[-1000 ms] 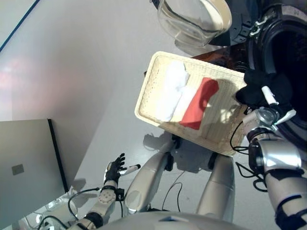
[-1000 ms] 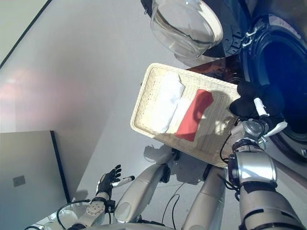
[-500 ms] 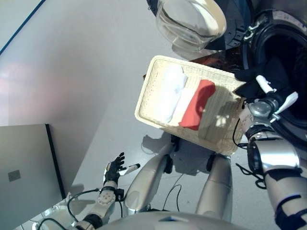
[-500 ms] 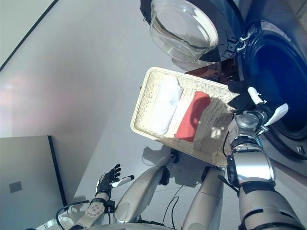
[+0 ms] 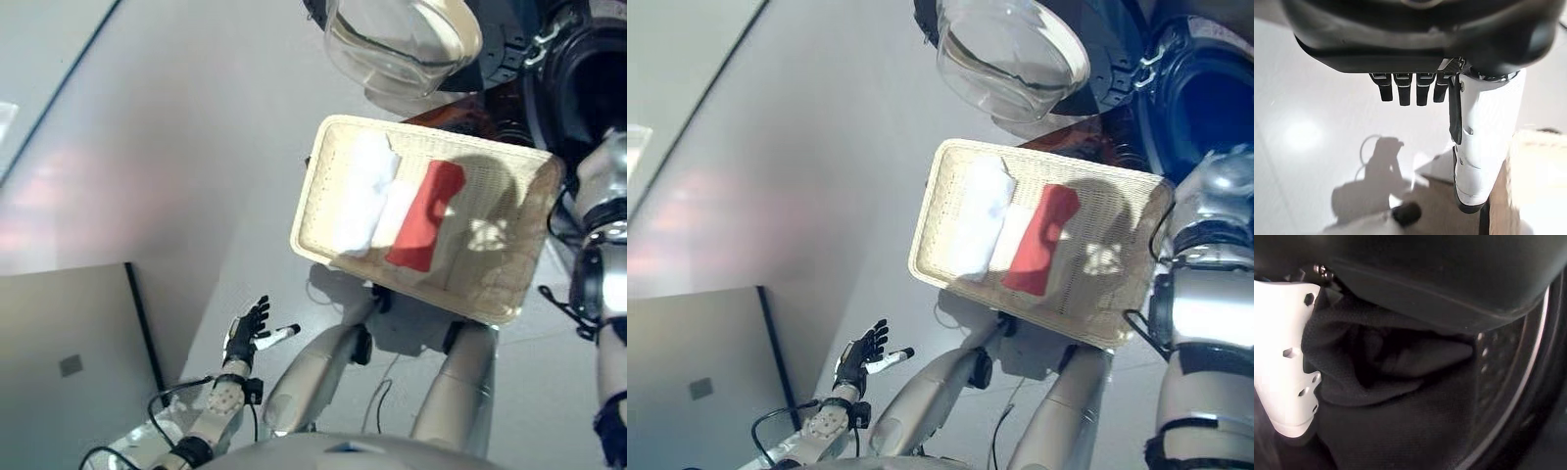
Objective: Pick up the clothes and place them into the washing machine
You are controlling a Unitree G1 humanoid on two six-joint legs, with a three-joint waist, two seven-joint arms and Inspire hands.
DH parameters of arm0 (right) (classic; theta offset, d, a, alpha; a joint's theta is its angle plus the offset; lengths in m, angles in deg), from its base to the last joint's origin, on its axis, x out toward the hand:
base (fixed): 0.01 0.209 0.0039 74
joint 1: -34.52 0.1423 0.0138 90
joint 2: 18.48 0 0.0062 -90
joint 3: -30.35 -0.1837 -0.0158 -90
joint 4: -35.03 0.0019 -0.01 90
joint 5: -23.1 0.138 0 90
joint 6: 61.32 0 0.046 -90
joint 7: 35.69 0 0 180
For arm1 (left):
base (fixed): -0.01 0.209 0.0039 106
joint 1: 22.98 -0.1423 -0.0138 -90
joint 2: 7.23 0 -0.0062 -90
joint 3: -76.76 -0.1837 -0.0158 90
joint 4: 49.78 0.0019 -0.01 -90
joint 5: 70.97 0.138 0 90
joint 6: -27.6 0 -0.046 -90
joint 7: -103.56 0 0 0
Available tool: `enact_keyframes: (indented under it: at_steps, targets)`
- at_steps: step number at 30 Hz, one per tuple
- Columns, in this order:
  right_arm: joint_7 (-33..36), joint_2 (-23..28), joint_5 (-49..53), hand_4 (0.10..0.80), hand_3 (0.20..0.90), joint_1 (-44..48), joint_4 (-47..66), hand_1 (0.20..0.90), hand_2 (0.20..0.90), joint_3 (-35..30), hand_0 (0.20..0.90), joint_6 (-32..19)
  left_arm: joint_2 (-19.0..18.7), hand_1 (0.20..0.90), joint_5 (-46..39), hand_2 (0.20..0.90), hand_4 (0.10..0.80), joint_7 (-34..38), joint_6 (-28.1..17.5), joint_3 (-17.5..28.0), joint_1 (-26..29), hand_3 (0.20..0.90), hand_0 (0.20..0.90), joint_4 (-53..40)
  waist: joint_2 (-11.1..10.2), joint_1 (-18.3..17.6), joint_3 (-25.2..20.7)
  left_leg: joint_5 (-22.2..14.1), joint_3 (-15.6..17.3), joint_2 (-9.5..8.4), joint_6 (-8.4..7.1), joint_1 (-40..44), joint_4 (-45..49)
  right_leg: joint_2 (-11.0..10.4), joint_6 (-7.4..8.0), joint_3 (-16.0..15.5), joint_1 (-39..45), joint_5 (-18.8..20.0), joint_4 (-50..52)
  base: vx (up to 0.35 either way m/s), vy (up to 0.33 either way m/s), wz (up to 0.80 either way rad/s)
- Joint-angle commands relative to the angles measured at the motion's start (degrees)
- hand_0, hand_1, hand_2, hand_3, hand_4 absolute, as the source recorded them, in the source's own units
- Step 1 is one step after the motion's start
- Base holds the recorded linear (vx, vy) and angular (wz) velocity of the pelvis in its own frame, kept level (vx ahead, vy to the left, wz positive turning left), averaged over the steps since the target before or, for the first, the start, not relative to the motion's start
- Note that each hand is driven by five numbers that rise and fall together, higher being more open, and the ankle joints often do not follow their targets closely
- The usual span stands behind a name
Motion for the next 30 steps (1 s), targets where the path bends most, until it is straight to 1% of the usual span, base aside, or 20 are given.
enact_keyframes:
  at_steps: [1, 2, 4, 6, 7, 9, 10, 11, 12, 13, 15, 16, 17, 18, 19, 22, 23, 25, 29, 30]
  targets:
    - [-1.64, 4.69, 7.13, 0.300, 0.200, 0.11, 7.54, 0.200, 0.200, 0.23, 0.200, -9.13, -1.42, 0.900, -1.93, 0.900, 0.800, 0.73, -1.49, 0.67, -3.22, 0.900, 0.900, 0.86, 4.21, 0.81, -3.60, -4.35, -0.13, -1.13, -7.51, -2.86, 5.55, -0.47, -4.09, 1.52, 2.86, 1.87, -4.06, 0.066, 0.107, 0.06]
    - [-2.66, 4.09, 7.98, 0.300, 0.200, -0.69, 8.93, 0.200, 0.200, -1.01, 0.200, -9.74, -1.47, 0.900, -1.95, 0.900, 0.800, 0.31, -1.53, 0.51, -3.61, 0.900, 0.900, 0.58, 5.17, 0.81, -3.89, -4.55, 0.04, -1.61, -7.37, -2.78, 5.79, -0.94, -4.04, 2.24, 2.41, 1.25, -2.59, 0.056, 0.120, 0.03]
    - [-3.91, 3.00, 8.89, 0.300, 0.200, -2.99, 11.22, 0.200, 0.200, -3.86, 0.200, -10.46, -2.09, 0.900, -2.49, 0.900, 0.800, -0.50, -1.44, 1.23, -3.98, 0.900, 0.900, 0.81, 5.18, 0.98, -3.84, -4.98, 1.41, -3.29, -7.14, -3.17, 7.31, -2.34, -4.04, 4.46, 1.08, -0.44, 0.66, 0.032, 0.102, 0.05]
    - [-3.98, 2.47, 8.81, 0.300, 0.200, -4.11, 11.78, 0.200, 0.200, -5.00, 0.200, -10.75, -2.36, 0.900, -2.96, 0.900, 0.800, -1.00, -1.30, 1.47, -4.30, 0.900, 0.900, 1.06, 5.18, 1.10, -3.99, -5.39, 2.30, -3.93, -6.95, -3.51, 8.20, -3.03, -4.05, 5.59, -0.11, -1.23, 2.63, 0.013, 0.076, 0.03]
    - [-5.25, 1.91, 8.10, 0.300, 0.200, -5.01, 10.97, 0.200, 0.200, -5.24, 0.200, -10.12, -3.04, 0.900, -2.85, 0.900, 0.800, -1.34, -1.12, 2.20, -4.53, 0.900, 0.900, 1.38, 5.18, 1.26, -3.80, -5.76, 3.91, -4.85, -6.75, -4.47, 10.26, -3.48, -4.29, 7.35, -2.22, -2.34, 5.88, -0.019, 0.054, 0.02]
    - [-5.29, 1.70, 7.97, 0.300, 0.200, -5.09, 10.55, 0.200, 0.200, -5.21, 0.200, -10.34, -2.86, 0.900, -2.64, 0.900, 0.800, -1.28, -1.29, 2.32, -4.49, 0.900, 0.900, 1.99, 5.18, 1.48, -3.98, -6.43, 4.69, -4.86, -6.61, -5.71, 11.93, -3.54, -4.27, 8.39, -3.64, -2.94, 7.77, -0.038, 0.018, -0.06]
    - [-4.39, 2.70, 7.00, 0.300, 0.200, -5.36, 10.63, 0.200, 0.200, -6.04, 0.200, -10.92, -2.91, 0.900, -3.00, 0.900, 0.800, -0.81, -1.24, 3.39, -3.93, 0.900, 0.900, 2.38, 5.18, 0.82, -3.27, -7.24, 5.65, -4.89, -7.04, -7.62, 16.22, -3.39, -4.95, 8.54, -4.73, -4.54, 11.51, 0.017, -0.033, -0.15]
    - [-4.23, 2.74, 6.83, 0.300, 0.200, -5.15, 10.78, 0.200, 0.200, -5.85, 0.200, -10.91, -2.67, 0.900, -3.01, 0.900, 0.800, -0.83, -1.20, 3.45, -3.78, 0.900, 0.900, 2.38, 5.18, 0.84, -3.46, -8.59, 5.32, -5.04, -7.26, -7.78, 17.18, -3.36, -4.75, 9.04, -4.69, -5.83, 12.21, 0.035, -0.043, -0.02]
    - [-3.92, 2.73, 6.45, 0.300, 0.200, -5.22, 10.79, 0.200, 0.200, -5.87, 0.200, -10.92, -2.56, 0.900, -3.05, 0.900, 0.800, -0.80, -1.40, 3.61, -3.83, 0.900, 0.900, 2.43, 5.18, 0.59, -3.21, -9.89, 5.47, -4.92, -7.10, -8.90, 19.02, -3.07, -4.73, 9.60, -5.41, -7.13, 14.61, 0.046, -0.060, 0.05]
    - [-3.37, 3.74, 5.38, 0.300, 0.200, -4.80, 10.88, 0.200, 0.200, -5.42, 0.200, -11.16, -2.37, 0.900, -3.19, 0.900, 0.800, -0.50, -1.66, 4.28, -3.93, 0.900, 0.900, 2.75, 5.18, -0.03, -2.54, -11.09, 6.22, -4.26, -7.21, -11.14, 22.49, -2.72, -4.88, 9.90, -6.81, -7.76, 16.99, -0.024, -0.042, 0.16]
    - [-2.89, 4.40, 5.03, 0.300, 0.200, -3.94, 11.13, 0.200, 0.200, -4.91, 0.200, -11.51, -2.18, 0.900, -3.27, 0.900, 0.800, -0.14, -1.70, 4.88, -4.03, 0.900, 0.900, 3.08, 5.18, -0.07, -2.41, -11.87, 6.66, -3.83, -7.07, -12.81, 24.61, -2.38, -4.98, 10.31, -8.52, -7.91, 18.80, -0.056, -0.040, 0.07]
    - [-2.97, 5.44, 4.16, 0.300, 0.200, -2.60, 11.64, 0.200, 0.200, -3.03, 0.200, -11.06, -2.11, 0.900, -3.47, 0.900, 0.800, -0.01, -1.82, 5.25, -4.27, 0.900, 0.900, 2.90, 5.18, 0.01, -2.27, -13.13, 6.90, -2.91, -6.77, -13.97, 26.45, -1.85, -4.89, 10.16, -9.84, -9.21, 20.50, -0.035, -0.038, -0.04]
    - [-2.91, 5.44, 4.12, 0.300, 0.200, -2.23, 11.52, 0.200, 0.200, -2.73, 0.200, -11.01, -1.98, 0.900, -3.46, 0.900, 0.800, -0.01, -1.82, 5.34, -4.25, 0.900, 0.900, 2.88, 5.18, 0.06, -2.28, -13.35, 7.08, -2.82, -6.78, -14.29, 26.80, -1.74, -4.91, 10.34, -10.19, -9.32, 20.75, -0.049, -0.075, -0.17]
    - [-2.80, 6.57, 3.15, 0.300, 0.200, -0.50, 12.00, 0.200, 0.200, -0.54, 0.200, -11.05, -1.66, 0.900, -3.76, 0.900, 0.800, 0.05, -1.81, 5.51, -4.66, 0.900, 0.900, 3.35, 5.17, -0.09, -1.95, -14.11, 7.35, -1.82, -6.33, -15.72, 28.73, -0.72, -5.10, 10.18, -11.44, -9.42, 21.73, -0.049, -0.053, -0.16]
    - [-2.68, 6.54, 3.09, 0.300, 0.200, -0.12, 11.90, 0.200, 0.200, -0.21, 0.200, -11.02, -1.52, 0.900, -3.79, 0.900, 0.800, 0.03, -1.84, 5.60, -4.62, 0.900, 0.900, 3.37, 5.18, -0.09, -1.92, -14.24, 7.44, -1.73, -6.33, -15.91, 28.91, -0.63, -5.14, 10.27, -11.65, -9.46, 21.85, -0.071, -0.090, -0.19]
    - [-1.97, 9.19, 0.82, 0.300, 0.200, 3.56, 13.19, 0.200, 0.200, 4.07, 0.200, -10.55, -1.36, 0.900, -5.06, 0.900, 0.800, 0.27, -2.26, 6.74, -4.74, 0.900, 0.900, 3.12, 4.68, -0.14, -2.05, -14.19, 6.96, -0.09, -5.98, -17.99, 29.24, 1.37, -5.57, 9.50, -14.15, -9.12, 22.24, -0.036, -0.065, -0.17]
    - [-1.94, 9.23, 0.82, 0.300, 0.200, 4.02, 12.98, 0.200, 0.200, 4.45, 0.200, -10.52, -1.22, 0.900, -5.09, 0.900, 0.800, 0.25, -2.31, 6.78, -4.67, 0.900, 0.900, 3.17, 4.76, -0.05, -2.12, -14.20, 7.01, 0.00, -6.01, -18.17, 29.27, 1.47, -5.61, 9.54, -14.35, -9.08, 22.23, -0.037, -0.101, -0.13]
    - [-0.84, 10.31, -1.09, 0.300, 0.200, 6.70, 14.02, 0.200, 0.200, 7.58, 0.200, -10.51, -1.03, 0.900, -6.21, 0.900, 0.800, 0.42, -2.69, 7.34, -4.30, 0.900, 0.900, 2.71, 3.41, -0.28, -2.16, -14.57, 6.61, 1.34, -6.08, -19.47, 30.60, 3.14, -6.29, 8.96, -16.01, -9.92, 23.37, -0.052, -0.134, -0.15]
    - [0.37, 12.12, -4.05, 0.300, 0.200, 9.57, 16.60, 0.200, 0.200, 11.21, 0.200, -10.49, -1.16, 0.900, -7.04, 0.900, 0.800, 1.28, -3.39, 7.86, -4.08, 0.900, 0.900, 2.73, 1.05, -1.23, -2.04, -15.20, 6.07, 2.14, -6.81, -21.27, 33.43, 4.14, -6.76, 8.30, -17.34, -10.99, 25.81, -0.040, -0.119, -0.07]
    - [0.18, 12.71, -4.59, 0.361, 0.285, 10.01, 16.31, 0.285, 0.285, 12.14, 0.285, -10.25, -1.24, 0.900, -6.97, 0.900, 0.800, 1.09, -3.42, 7.82, -3.95, 0.900, 0.900, 2.17, 0.42, -1.44, -1.92, -15.32, 6.21, 2.30, -6.95, -21.73, 33.87, 4.32, -6.99, 7.99, -17.44, -11.18, 26.13, -0.040, -0.099, 0.11]
